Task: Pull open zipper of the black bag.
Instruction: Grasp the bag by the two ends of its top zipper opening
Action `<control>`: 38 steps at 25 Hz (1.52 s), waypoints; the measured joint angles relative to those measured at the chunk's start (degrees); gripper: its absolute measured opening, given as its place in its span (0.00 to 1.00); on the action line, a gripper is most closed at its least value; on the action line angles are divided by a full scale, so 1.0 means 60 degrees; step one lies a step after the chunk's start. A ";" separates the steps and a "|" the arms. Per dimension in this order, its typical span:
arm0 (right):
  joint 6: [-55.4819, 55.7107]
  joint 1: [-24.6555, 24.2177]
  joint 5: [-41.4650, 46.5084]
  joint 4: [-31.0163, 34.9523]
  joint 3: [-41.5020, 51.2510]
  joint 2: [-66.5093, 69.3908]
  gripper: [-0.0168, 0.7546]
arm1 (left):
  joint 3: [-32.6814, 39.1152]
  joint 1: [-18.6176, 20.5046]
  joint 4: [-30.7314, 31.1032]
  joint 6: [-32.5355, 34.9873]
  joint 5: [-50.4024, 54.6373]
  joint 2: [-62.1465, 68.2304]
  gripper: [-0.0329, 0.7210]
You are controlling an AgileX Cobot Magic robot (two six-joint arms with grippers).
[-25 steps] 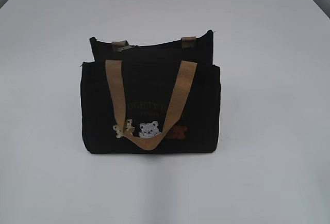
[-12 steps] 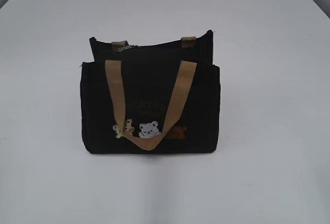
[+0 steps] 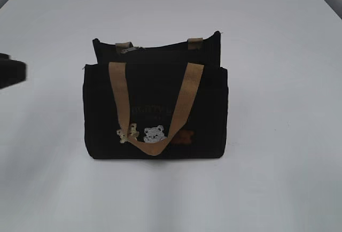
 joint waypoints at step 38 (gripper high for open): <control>-0.7690 0.3291 -0.1955 0.5049 -1.1404 1.9142 0.06 | -0.2349 -0.1349 -0.4686 0.7189 0.0031 0.8140 0.13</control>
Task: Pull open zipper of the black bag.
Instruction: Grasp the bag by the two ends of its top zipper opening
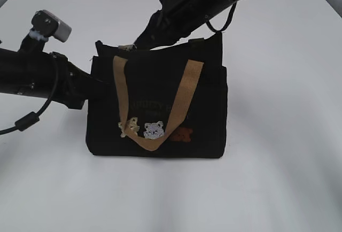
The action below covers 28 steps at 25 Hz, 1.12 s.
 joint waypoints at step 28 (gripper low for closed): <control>0.1221 -0.0457 0.1215 0.0829 -0.0191 0.0129 0.06 | 0.0000 0.0000 -0.0141 0.0000 -0.0081 0.0010 0.13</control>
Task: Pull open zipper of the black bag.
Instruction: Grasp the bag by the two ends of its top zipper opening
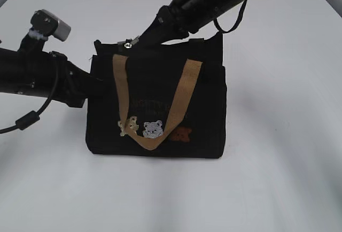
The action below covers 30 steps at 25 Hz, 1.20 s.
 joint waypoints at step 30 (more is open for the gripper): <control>0.0820 -0.1016 0.0923 0.0649 0.0041 -0.0682 0.04 | -0.0109 -0.0090 -0.0222 0.0062 0.0158 0.0023 0.13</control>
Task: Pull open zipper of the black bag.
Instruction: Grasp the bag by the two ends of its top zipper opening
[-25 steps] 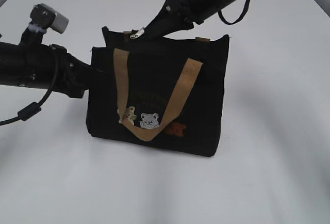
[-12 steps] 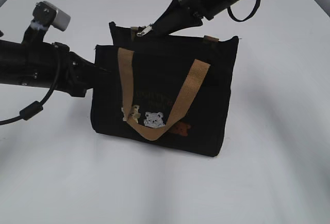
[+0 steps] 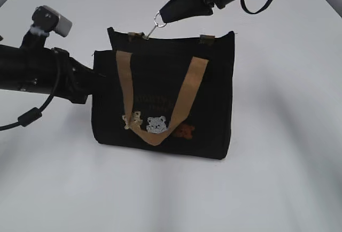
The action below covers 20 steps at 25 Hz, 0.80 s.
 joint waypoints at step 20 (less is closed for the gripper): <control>0.2772 -0.0679 0.1011 -0.4257 0.0000 -0.1227 0.02 | 0.0011 0.0000 0.0000 -0.0386 -0.0312 0.0000 0.13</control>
